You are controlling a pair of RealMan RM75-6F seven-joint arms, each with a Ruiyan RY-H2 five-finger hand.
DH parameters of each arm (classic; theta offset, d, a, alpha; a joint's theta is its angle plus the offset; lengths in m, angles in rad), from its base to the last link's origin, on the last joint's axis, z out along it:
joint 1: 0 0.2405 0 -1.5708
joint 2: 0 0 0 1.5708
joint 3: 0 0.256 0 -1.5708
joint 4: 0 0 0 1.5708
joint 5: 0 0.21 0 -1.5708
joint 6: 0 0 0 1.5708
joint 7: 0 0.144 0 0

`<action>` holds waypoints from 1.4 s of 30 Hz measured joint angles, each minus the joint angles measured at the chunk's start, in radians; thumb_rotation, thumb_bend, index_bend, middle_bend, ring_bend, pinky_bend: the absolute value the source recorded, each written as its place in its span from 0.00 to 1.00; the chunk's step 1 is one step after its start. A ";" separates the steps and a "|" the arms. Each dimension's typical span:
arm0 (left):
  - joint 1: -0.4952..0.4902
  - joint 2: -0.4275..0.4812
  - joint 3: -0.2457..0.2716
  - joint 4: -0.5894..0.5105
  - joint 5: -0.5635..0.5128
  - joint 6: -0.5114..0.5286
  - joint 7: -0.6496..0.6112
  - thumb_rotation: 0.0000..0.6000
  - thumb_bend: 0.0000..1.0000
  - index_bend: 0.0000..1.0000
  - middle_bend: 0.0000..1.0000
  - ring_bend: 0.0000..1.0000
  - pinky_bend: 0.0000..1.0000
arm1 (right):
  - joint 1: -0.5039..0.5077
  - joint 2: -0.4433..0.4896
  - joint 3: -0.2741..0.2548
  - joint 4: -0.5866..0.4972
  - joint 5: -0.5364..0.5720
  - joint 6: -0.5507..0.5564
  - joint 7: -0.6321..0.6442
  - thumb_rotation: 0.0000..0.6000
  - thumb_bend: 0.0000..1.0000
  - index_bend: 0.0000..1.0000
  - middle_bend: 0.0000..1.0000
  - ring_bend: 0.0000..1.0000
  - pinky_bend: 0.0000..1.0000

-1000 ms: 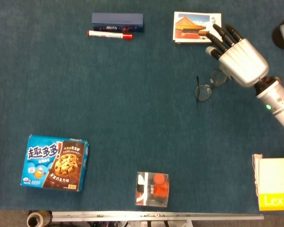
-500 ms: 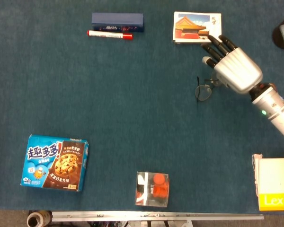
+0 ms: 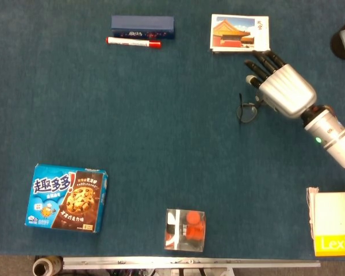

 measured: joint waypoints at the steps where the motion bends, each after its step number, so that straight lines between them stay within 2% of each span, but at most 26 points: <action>1: 0.000 0.000 0.000 0.000 0.000 0.000 0.001 1.00 0.05 0.53 0.47 0.34 0.49 | -0.001 -0.003 -0.001 0.003 0.000 -0.001 0.002 1.00 0.29 0.35 0.18 0.01 0.16; 27: 0.003 0.004 -0.002 -0.001 0.001 0.005 -0.006 1.00 0.05 0.53 0.47 0.34 0.49 | -0.012 -0.046 -0.026 0.070 -0.010 -0.014 0.039 1.00 0.29 0.35 0.18 0.01 0.16; 42: 0.001 0.003 -0.001 -0.001 0.000 -0.001 -0.001 1.00 0.05 0.53 0.47 0.34 0.49 | -0.017 0.024 -0.025 -0.054 -0.022 0.018 0.011 1.00 0.29 0.35 0.18 0.01 0.16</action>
